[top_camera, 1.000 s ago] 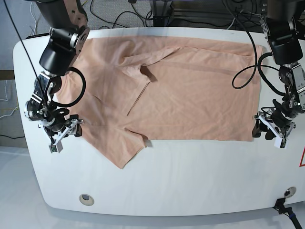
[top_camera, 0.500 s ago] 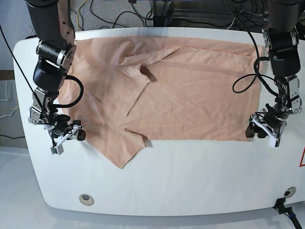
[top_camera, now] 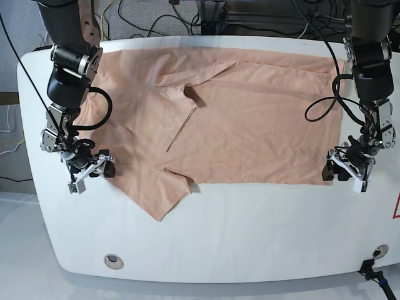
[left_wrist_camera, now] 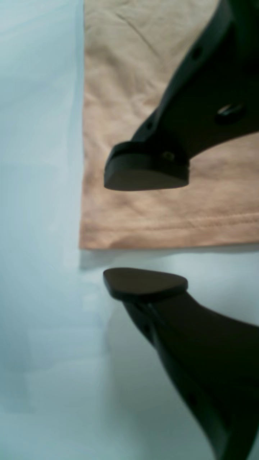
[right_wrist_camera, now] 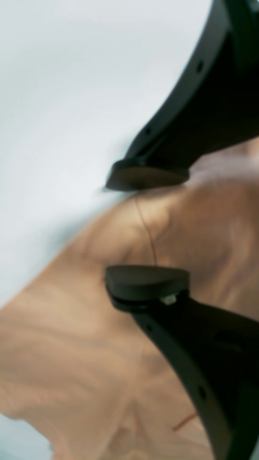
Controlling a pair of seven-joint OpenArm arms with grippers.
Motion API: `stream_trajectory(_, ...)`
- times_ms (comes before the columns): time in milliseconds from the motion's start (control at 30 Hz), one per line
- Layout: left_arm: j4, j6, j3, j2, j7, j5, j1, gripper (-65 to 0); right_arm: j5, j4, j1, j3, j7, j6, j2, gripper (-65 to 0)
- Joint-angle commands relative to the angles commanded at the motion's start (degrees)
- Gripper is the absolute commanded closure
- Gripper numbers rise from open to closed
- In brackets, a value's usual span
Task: Fold the T-shirt properly
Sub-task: 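Move both grippers to the opposite hem corners and grasp them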
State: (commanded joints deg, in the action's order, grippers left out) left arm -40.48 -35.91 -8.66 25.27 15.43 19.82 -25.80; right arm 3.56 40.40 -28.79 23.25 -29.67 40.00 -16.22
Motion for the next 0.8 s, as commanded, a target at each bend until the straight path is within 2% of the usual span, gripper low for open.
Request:
stream_trajectory(333,0.26,0.26,-0.09,0.18,-0.09,-0.18,-0.79,-32.5,0.0,2.46,0.26,0.0,-0.62,0.0,0.35,-32.4)
stream_trajectory(500,5.63,0.18,-0.09,0.09,-0.18,-0.18,-3.96,-32.5,-0.09,2.55,0.26,0.0,-0.62,0.0,0.35,-32.4)
stream_trajectory(667,10.73,0.35,0.09,0.0,-2.2,-0.35,-5.1,-32.6,0.0,2.55,0.26,0.0,-0.62,0.0,0.35,-32.4)
stream_trajectory(800,10.73,0.35,3.43,-0.18,-2.2,-0.26,-5.19,-32.6,0.0,2.55,0.26,0.0,-0.62,0.0,0.35,-32.4)
